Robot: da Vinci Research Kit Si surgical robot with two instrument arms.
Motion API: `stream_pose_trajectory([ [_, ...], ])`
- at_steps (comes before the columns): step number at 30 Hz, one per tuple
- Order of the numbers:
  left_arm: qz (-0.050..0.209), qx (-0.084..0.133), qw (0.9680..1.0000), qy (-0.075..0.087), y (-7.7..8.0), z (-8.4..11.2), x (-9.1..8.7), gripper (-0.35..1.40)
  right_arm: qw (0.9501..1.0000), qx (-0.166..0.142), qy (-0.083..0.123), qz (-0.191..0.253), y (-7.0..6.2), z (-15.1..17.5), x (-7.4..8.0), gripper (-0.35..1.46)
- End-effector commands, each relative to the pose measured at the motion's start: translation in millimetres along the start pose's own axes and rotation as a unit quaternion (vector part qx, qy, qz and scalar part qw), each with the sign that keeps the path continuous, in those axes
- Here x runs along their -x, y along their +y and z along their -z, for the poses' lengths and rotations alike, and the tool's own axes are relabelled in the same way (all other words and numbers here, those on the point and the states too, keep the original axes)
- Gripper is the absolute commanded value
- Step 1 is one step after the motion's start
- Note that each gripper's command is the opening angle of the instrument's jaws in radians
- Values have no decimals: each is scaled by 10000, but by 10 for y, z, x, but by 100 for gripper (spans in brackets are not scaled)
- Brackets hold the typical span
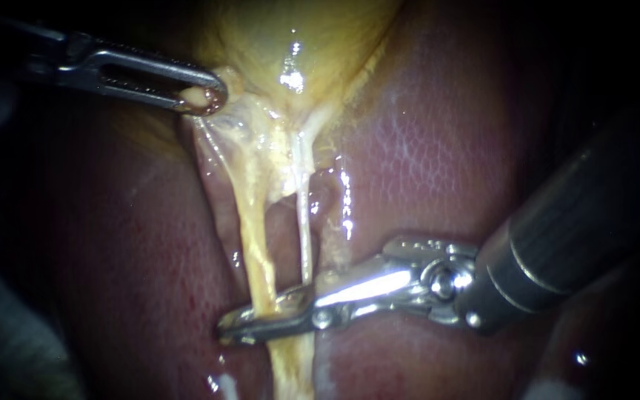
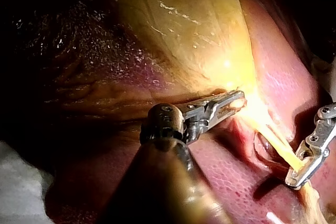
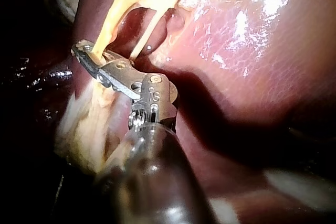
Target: Going back first clip left tube
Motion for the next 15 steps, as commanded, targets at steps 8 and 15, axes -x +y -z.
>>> stream_pose_trajectory([
  [8, 0, -1, 10000, 0, 0, 0, 0, -35, 9875, 691, -355, 1372, 10, -13, -2, 49],
  [15, -2, 3, 10000, -3, 0, 2, 1, -35, 9755, 1093, -237, 1897, 13, 1, 0, 50],
])
